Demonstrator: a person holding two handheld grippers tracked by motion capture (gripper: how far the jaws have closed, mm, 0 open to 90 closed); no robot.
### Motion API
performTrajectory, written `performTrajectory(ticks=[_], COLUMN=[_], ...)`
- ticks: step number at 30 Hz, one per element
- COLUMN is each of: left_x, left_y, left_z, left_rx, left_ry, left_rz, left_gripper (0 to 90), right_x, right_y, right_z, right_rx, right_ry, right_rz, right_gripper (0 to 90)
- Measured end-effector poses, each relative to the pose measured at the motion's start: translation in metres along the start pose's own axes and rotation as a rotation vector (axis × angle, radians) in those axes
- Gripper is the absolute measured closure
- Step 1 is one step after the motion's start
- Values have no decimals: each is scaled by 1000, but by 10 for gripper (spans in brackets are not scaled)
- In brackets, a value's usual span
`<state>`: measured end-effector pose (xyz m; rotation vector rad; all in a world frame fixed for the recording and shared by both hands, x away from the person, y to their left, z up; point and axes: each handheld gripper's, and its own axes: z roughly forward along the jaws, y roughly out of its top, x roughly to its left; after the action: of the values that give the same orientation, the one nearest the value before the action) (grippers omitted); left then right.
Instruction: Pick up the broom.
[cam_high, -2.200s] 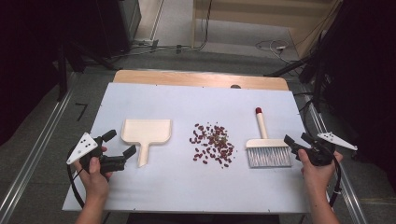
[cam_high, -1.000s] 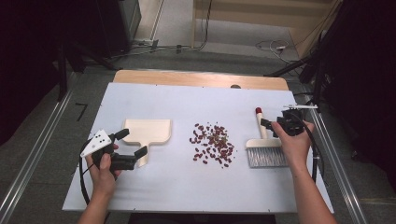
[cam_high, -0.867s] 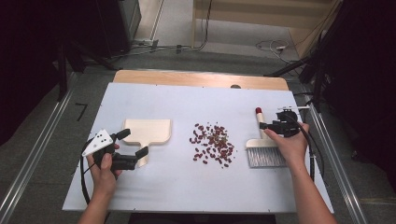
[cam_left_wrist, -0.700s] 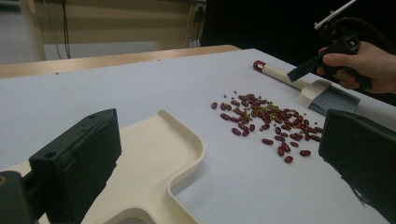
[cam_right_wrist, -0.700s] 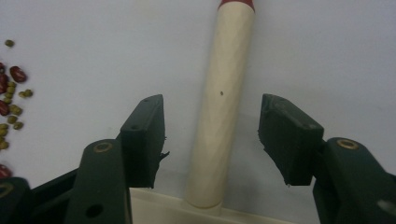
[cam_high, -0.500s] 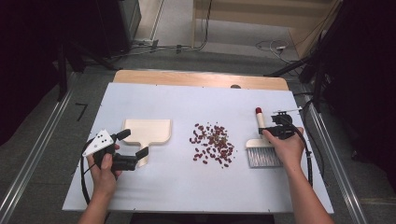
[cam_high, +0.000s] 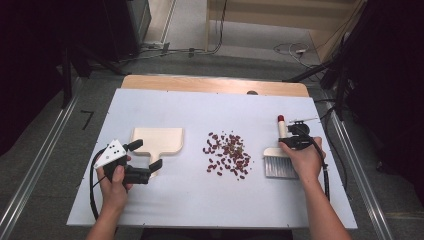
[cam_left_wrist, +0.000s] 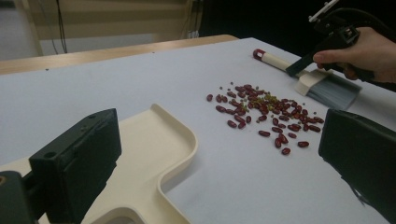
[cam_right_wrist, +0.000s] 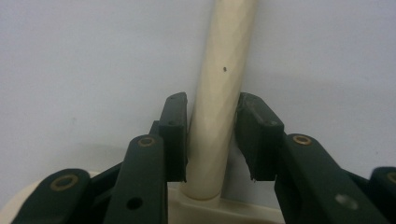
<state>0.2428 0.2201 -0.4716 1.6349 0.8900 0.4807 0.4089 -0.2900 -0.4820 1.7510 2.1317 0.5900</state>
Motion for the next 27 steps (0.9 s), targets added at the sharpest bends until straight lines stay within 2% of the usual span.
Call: performTrajectory(ticks=[2,3,4,9,12,14,15,16,18,20,21,22,24,27], left_x=[-2,-2,-3,-6,-10,-13,-15,-17,-21,-24,-26,-27,-30,-34], left_y=[0,0,1,4,7,9,12,13,16,19,20,21,22,25], left_z=[1,1,2,5,6,8,8,9,10,12,14,16,19,22], left_rx=[6,5,7,4,-2,-2,-1,0,-8,-5,-8,-7,-5,1], left_ry=[-1,-3,-5,-10,-17,-29,-38,-43,-53,-59,-64,-70,-89,-100], left_rz=[4,6,7,10,12,17,24,31,38,43,43,46,41,56], left_gripper=[0,0,0,0,0,0,0,0,0,0,0,0,0,0], right_x=[-1,-2,-4,-6,-8,-9,-9,-9,-10,-12,-12,-14,-15,-16], right_y=[0,-1,-2,-6,-12,-15,-19,-19,-21,-25,-25,-27,-29,-30], right_z=[0,0,0,-1,-5,-9,-17,-17,-23,-32,-32,-36,-43,-54], right_rx=[-6,-9,-20,-57,-123,-186,-261,-261,-311,-394,-394,-436,-495,-578], right_ry=[-6,-1,15,29,53,100,116,116,134,178,178,211,244,298], right_rz=[9,-9,4,-2,-3,-13,-16,-16,-10,-12,-12,-8,4,25], right_gripper=[693,696,698,700,700,700,700,700,700,700,700,700,700,700])
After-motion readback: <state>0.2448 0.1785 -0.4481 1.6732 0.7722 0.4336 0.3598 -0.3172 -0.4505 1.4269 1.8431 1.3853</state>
